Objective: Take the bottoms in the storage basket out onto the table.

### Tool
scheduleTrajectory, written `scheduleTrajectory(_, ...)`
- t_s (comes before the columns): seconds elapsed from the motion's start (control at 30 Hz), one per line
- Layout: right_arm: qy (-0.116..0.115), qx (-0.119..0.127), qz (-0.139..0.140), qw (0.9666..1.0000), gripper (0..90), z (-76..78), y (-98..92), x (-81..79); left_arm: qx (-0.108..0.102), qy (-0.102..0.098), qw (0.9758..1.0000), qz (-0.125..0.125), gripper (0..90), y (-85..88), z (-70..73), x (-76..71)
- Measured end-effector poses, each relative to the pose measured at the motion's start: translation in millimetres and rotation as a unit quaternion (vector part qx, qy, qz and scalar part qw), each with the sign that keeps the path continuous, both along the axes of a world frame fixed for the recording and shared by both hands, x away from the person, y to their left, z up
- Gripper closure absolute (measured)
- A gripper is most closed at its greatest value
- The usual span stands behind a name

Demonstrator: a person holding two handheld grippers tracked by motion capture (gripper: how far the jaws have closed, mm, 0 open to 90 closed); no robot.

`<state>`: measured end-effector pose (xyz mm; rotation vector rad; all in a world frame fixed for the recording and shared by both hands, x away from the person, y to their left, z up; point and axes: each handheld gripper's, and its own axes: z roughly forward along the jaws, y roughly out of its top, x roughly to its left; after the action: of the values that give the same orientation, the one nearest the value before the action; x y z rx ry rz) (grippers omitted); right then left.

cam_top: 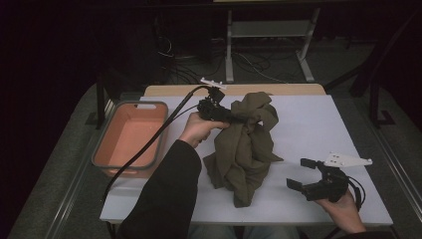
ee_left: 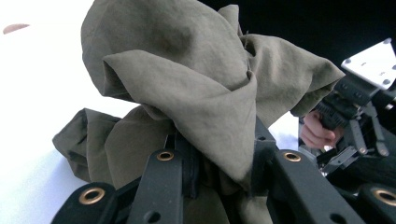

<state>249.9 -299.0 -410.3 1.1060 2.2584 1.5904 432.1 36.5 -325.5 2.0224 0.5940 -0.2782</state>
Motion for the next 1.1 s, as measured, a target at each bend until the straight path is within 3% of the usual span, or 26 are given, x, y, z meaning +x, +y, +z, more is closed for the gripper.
scheduleTrajectory(0.47, -0.001, -0.001, 0.0, 1.0, 0.3, -0.2, -0.1, 0.2, 0.034, -0.005, 0.9993, -0.011, 69.8, -8.3, -23.8, -4.7)
scheduleTrajectory(0.8, 0.0, -0.002, 0.001, 1.0, 0.3, -0.3, 0.1, 0.2, 0.04, -0.007, 0.9991, -0.014, 67.3, -11.2, -35.3, -8.4)
scheduleTrajectory(0.9, 0.0, -0.002, 0.001, 1.0, 0.3, -0.3, 0.2, 0.2, 0.056, -0.01, 0.9983, -0.017, 66.7, -13.7, -40.2, -10.0)
scheduleTrajectory(1.0, -0.001, -0.002, 0.001, 1.0, 0.3, -0.5, 0.3, 0.4, 0.07, -0.015, 0.9972, -0.022, 64.9, -16.3, -45.4, -11.6)
scheduleTrajectory(1.1, -0.001, -0.002, 0.001, 1.0, 0.3, -0.4, 0.3, 0.3, 0.068, -0.014, 0.9974, -0.021, 60.3, -16.8, -45.5, -11.4)
